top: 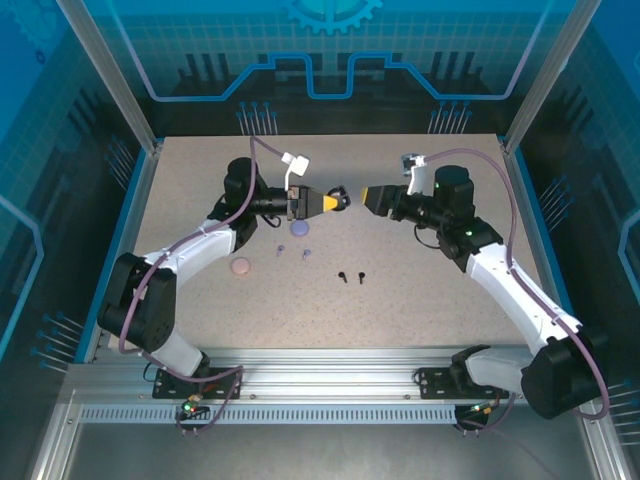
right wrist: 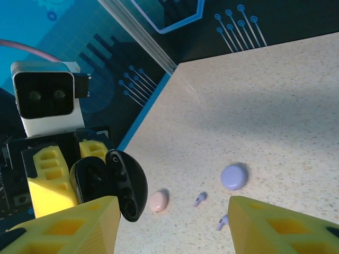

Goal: Insert wireless bluetooth earbuds into charging case

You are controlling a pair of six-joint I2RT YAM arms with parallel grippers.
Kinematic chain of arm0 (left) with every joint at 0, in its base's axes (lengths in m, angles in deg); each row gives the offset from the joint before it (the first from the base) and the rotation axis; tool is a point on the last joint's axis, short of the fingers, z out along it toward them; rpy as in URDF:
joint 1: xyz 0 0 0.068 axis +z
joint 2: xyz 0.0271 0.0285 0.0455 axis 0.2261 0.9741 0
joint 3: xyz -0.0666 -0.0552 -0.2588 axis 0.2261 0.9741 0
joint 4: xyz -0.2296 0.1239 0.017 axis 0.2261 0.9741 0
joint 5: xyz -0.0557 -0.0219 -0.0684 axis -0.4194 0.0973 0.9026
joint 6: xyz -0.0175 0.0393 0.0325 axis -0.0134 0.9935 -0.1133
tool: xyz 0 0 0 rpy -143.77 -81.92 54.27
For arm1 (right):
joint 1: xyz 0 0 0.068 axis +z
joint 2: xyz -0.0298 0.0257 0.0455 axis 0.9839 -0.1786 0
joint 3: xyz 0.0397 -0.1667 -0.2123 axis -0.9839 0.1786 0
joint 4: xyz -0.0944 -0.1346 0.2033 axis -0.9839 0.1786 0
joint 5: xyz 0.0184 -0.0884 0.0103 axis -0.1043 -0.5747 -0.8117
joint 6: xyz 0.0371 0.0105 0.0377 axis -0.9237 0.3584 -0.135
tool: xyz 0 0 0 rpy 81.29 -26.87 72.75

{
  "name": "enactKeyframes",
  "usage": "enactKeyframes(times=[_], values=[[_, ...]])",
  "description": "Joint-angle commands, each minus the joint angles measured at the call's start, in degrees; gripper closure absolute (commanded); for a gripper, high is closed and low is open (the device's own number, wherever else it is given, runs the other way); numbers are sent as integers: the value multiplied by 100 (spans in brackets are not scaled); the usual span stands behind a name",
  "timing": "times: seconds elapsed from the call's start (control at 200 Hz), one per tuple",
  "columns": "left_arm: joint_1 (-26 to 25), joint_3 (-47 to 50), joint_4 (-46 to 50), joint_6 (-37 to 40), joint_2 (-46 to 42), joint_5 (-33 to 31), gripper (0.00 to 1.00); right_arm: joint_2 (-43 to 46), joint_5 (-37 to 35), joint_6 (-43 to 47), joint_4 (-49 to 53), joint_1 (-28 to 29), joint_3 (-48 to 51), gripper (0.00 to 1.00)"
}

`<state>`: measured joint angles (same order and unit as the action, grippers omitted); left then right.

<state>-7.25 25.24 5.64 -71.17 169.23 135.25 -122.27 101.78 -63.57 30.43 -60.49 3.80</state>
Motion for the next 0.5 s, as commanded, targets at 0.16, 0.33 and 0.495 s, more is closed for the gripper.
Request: enactKeyframes(times=[0.16, 0.33, 0.495], values=[[-16, 146, -1348, -799, 194, 141, 100, -99, 142, -262, -494, 332, 81, 45], [-16, 171, -1411, -833, 196, 136, 100, -198, 66, -262, -497, 388, -8, 47], [-12, 181, -1491, -913, 188, 145, 100, -343, 28, -270, -518, 393, -72, 49]])
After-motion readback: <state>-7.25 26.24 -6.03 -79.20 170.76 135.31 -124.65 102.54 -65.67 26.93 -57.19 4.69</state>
